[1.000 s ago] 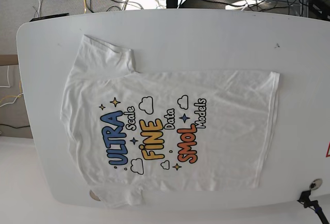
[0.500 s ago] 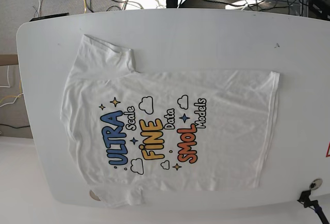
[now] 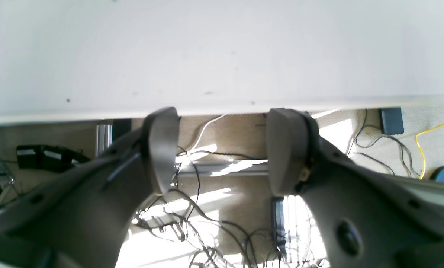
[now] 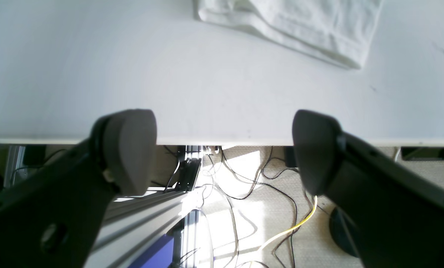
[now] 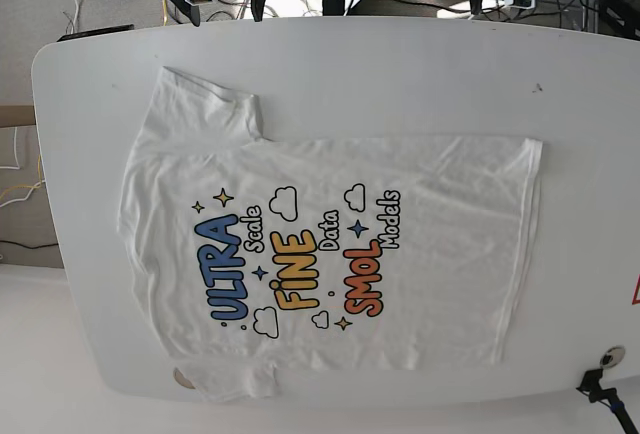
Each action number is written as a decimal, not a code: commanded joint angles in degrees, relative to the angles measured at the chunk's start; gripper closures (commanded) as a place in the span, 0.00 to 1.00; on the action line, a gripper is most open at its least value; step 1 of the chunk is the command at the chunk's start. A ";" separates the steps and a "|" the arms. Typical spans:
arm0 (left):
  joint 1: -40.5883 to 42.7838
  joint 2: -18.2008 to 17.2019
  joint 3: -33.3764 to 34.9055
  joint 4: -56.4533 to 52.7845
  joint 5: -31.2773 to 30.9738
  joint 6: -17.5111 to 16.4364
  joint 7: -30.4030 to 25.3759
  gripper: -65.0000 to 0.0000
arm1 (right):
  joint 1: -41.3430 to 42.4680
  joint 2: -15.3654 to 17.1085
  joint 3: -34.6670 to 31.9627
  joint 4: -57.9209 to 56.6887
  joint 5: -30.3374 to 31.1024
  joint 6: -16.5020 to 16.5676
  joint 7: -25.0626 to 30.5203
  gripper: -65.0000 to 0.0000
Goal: Fold the T-shirt properly
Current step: 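Lower both grippers onto the shirt's shoulder corners beside the collar, then grasp the shoulder corners with both grippers and pull the shirt toward the robot, then drag the shirt with both grippers, folding the collar edge under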
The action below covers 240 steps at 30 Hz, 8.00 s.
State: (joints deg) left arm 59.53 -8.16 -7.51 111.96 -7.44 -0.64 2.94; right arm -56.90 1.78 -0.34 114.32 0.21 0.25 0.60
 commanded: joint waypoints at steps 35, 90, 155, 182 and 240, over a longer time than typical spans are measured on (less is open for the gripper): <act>-26.43 -5.42 -18.38 -1.50 -33.39 -12.76 20.31 0.46 | 24.16 9.78 31.77 -2.37 61.81 0.50 -41.44 0.15; -44.45 -5.59 -20.40 -20.49 -31.37 -15.58 29.72 0.46 | 31.19 8.28 26.32 -15.82 61.73 0.32 -43.11 1.00; -32.67 -5.59 -21.20 -10.12 -31.55 -19.09 43.26 1.00 | 14.31 8.02 28.16 -2.02 63.75 0.41 -43.11 1.00; -47.62 -5.51 -21.28 -12.49 -31.55 -18.74 50.91 1.00 | 36.55 14.61 27.64 -12.30 71.84 0.41 -43.11 1.00; -73.29 -9.81 -21.20 -43.08 -31.55 -18.74 46.77 1.00 | 74.44 13.21 22.36 -44.30 58.47 3.75 -47.24 1.00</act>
State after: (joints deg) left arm -12.14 -16.60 -28.45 67.96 -37.98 -19.14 51.00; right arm 16.05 14.90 21.80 69.01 58.19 3.05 -47.31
